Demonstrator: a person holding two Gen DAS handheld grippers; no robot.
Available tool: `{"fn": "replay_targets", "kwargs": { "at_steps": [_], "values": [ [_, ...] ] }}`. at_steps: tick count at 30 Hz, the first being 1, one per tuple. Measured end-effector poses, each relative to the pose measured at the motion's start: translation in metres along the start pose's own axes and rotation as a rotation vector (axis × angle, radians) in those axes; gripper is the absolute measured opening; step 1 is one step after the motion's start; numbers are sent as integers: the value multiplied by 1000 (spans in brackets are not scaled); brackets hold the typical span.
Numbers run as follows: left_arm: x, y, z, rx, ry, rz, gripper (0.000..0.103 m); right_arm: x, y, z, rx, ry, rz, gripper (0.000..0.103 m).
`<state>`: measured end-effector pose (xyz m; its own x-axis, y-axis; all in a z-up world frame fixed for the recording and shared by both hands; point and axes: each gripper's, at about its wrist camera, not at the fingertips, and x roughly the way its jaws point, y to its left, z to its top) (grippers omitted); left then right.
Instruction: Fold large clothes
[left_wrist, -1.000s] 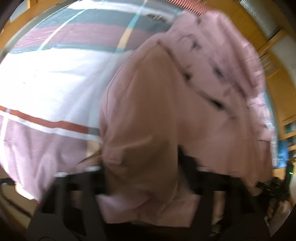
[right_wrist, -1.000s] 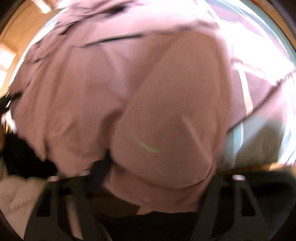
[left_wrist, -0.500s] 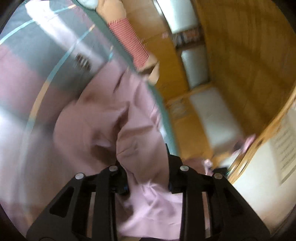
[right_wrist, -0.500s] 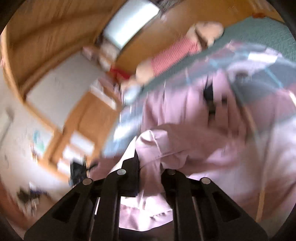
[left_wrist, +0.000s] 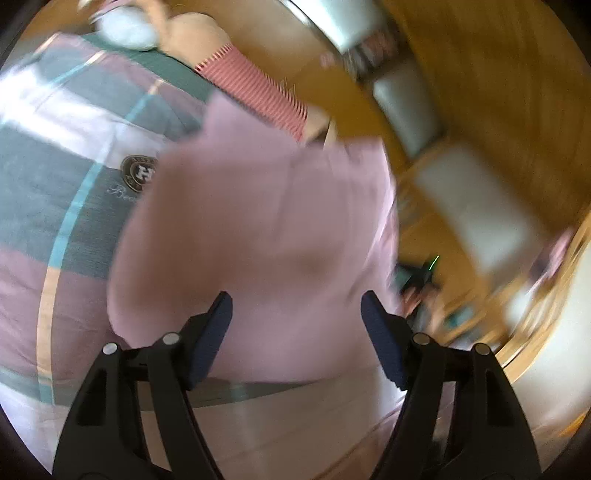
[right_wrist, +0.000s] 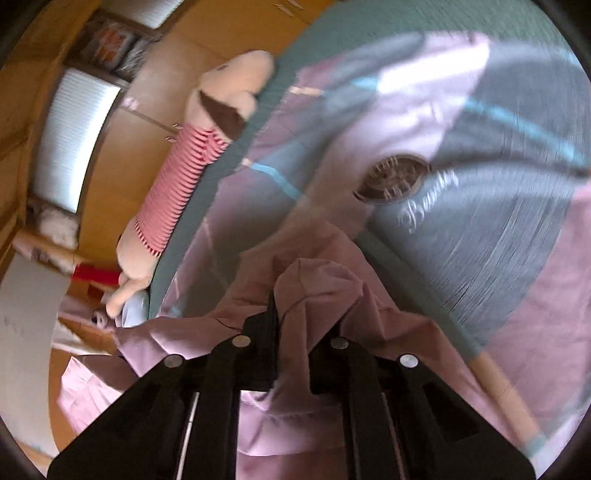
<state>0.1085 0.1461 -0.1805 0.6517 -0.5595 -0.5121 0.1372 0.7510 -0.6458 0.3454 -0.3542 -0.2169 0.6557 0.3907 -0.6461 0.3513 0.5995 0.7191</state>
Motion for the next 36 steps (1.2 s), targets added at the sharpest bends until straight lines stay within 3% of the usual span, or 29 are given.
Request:
{"fn": "replay_targets", "kwargs": {
  "at_steps": [3, 6, 7, 8, 9, 10, 11, 13, 16, 18, 20, 21, 22, 23, 26, 31, 34, 36],
  "values": [
    [23, -11, -11, 87, 36, 137, 75, -11, -2, 5, 59, 68, 79, 16],
    [36, 3, -12, 7, 28, 181, 75, -36, 4, 12, 59, 90, 137, 42],
    [37, 5, -10, -20, 23, 178, 75, -53, 16, 14, 24, 59, 116, 65],
    [35, 7, -6, -45, 16, 179, 75, -78, 28, 13, -27, -8, 71, 96],
    [35, 6, -6, -60, 8, 190, 75, -95, 39, 12, -71, -87, 22, 102],
    [37, 5, -5, -61, 5, 201, 76, -117, 54, 8, -137, -167, -15, 102],
    [37, 3, -5, -53, 4, 217, 78, -132, 70, 0, -209, -205, 8, 102],
    [32, 1, -8, -29, 10, 248, 79, -146, 102, -25, -358, -197, 26, 102],
    [36, 0, -8, -25, 13, 276, 79, -140, 161, -97, -650, -90, 18, 101],
    [36, 2, -7, -33, 13, 276, 79, -121, 190, -155, -828, -5, 5, 92],
    [33, 2, -6, -40, 18, 278, 79, -88, 211, -210, -947, 72, -18, 73],
    [32, 2, -5, -45, 17, 278, 79, -74, 215, -223, -974, 110, -30, 71],
    [29, 2, -5, -58, 15, 276, 79, -44, 220, -245, -1021, 171, -75, 71],
    [27, 3, -5, -69, 13, 276, 79, -19, 224, -262, -1082, 155, -169, 72],
    [24, 6, -2, -73, 5, 284, 79, 35, 232, -276, -1203, 45, -307, 83],
    [23, -1, 0, -13, 1, 339, 79, 80, 241, -253, -1146, 45, -379, 91],
    [26, 0, -1, -9, 20, 360, 79, 76, 242, -260, -1182, 41, -391, 92],
    [27, 1, -2, -22, 34, 369, 79, 64, 240, -263, -1196, 19, -337, 92]
  ]
}}
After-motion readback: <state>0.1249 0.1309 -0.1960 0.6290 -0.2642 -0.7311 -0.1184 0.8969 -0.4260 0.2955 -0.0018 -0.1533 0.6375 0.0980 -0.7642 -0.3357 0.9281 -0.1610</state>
